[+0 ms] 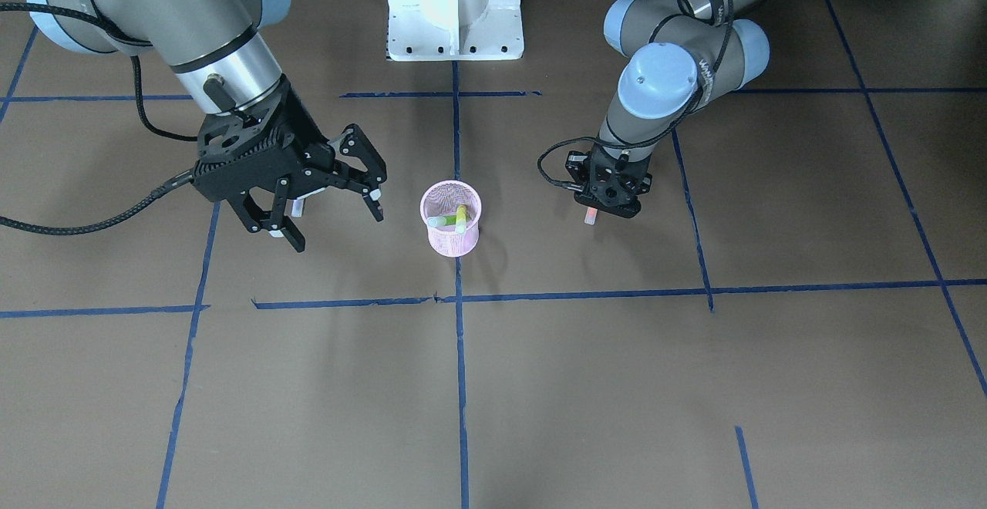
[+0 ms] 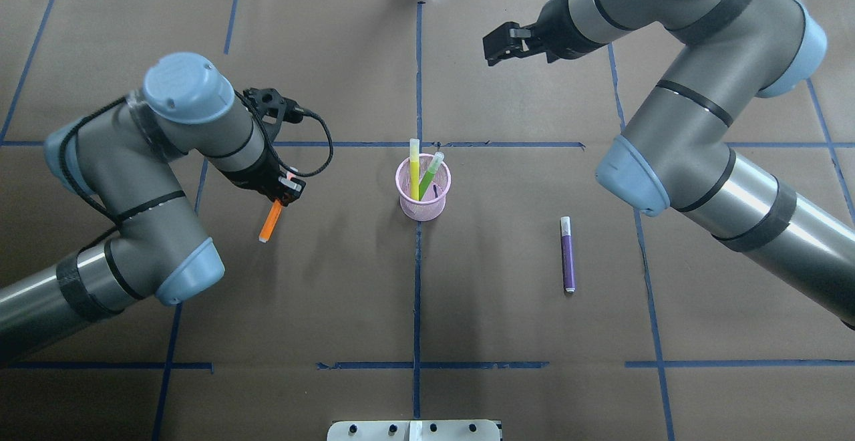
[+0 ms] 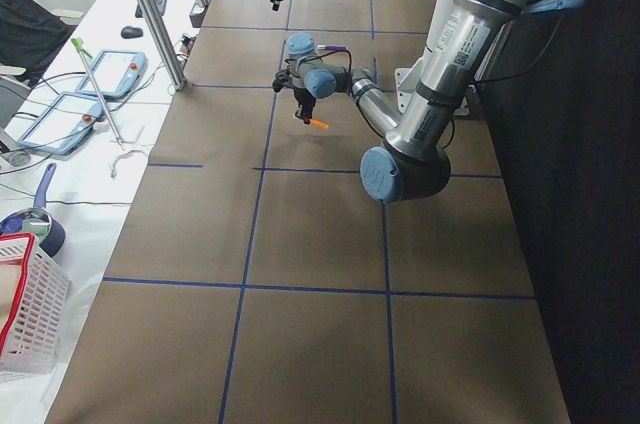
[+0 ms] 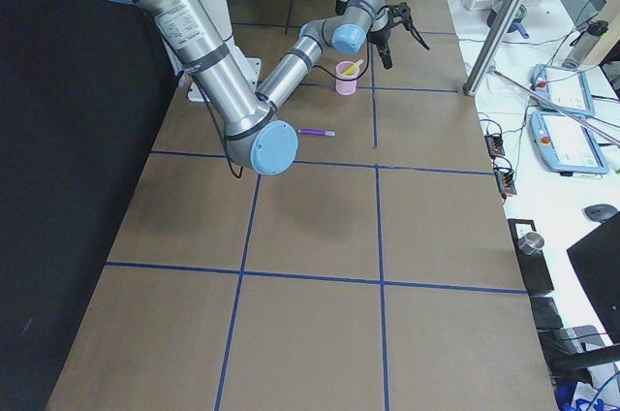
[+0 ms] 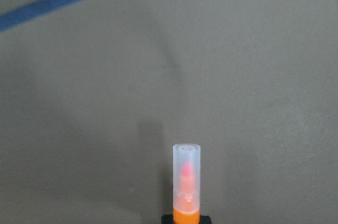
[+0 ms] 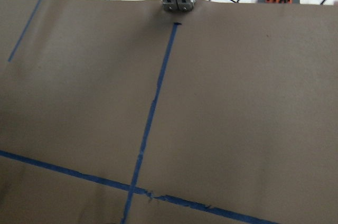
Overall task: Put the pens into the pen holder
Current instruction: 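Lift the orange marker with the left gripper while the right moves to the purple marker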
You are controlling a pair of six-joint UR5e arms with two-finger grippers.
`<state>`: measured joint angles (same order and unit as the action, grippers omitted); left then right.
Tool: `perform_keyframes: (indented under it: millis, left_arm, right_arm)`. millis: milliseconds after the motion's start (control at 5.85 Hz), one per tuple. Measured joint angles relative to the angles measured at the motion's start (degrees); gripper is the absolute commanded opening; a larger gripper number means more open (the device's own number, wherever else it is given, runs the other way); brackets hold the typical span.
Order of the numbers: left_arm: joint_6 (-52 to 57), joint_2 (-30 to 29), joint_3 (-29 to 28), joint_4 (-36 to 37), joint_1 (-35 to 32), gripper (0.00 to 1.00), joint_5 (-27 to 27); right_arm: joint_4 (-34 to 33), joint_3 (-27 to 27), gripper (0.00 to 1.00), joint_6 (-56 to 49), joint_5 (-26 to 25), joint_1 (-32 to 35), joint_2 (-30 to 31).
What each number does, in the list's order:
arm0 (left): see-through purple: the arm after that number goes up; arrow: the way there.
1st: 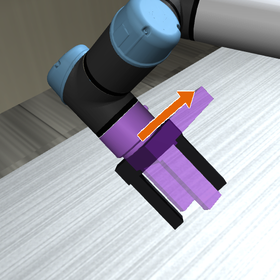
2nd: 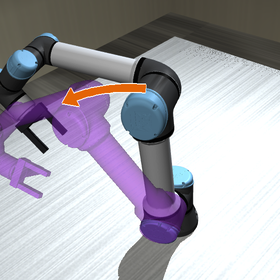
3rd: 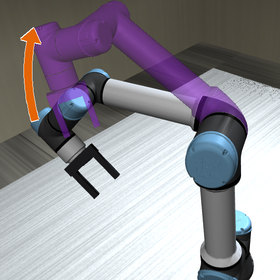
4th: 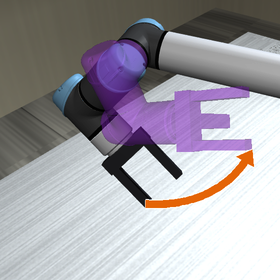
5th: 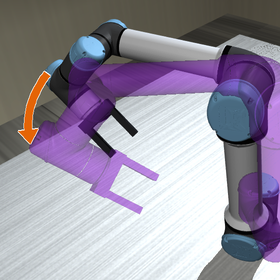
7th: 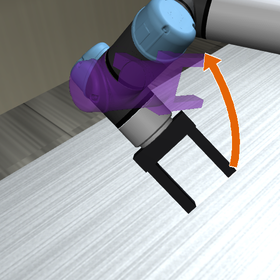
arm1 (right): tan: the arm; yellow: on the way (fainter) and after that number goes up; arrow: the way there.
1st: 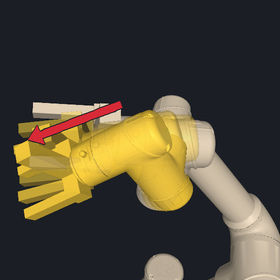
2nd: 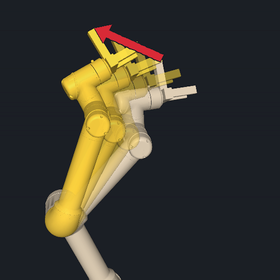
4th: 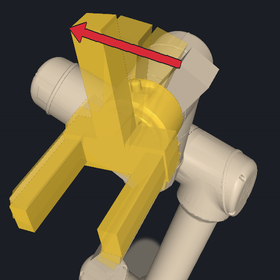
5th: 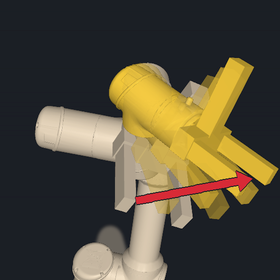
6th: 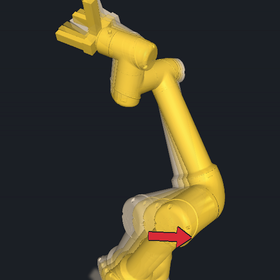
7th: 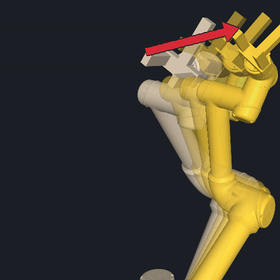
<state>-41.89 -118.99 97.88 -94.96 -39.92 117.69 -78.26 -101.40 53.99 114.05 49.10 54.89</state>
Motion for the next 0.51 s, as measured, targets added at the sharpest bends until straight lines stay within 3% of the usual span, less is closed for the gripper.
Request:
perform_keyframes:
  millis: [171,513]
  left_arm:
    - [-0.53,-1.04,1.28,0.0,-1.66,0.0,-0.85]
    - [-3.44,-4.66,2.8,-0.16,-3.42,0.0,-3.45]
  right_arm:
    - [-2.87,-0.01,1.0,0.02,1.53,0.28,2.06]
    - [-14.8,-1.05,1.0,0.0,8.28,0.07,3.63]
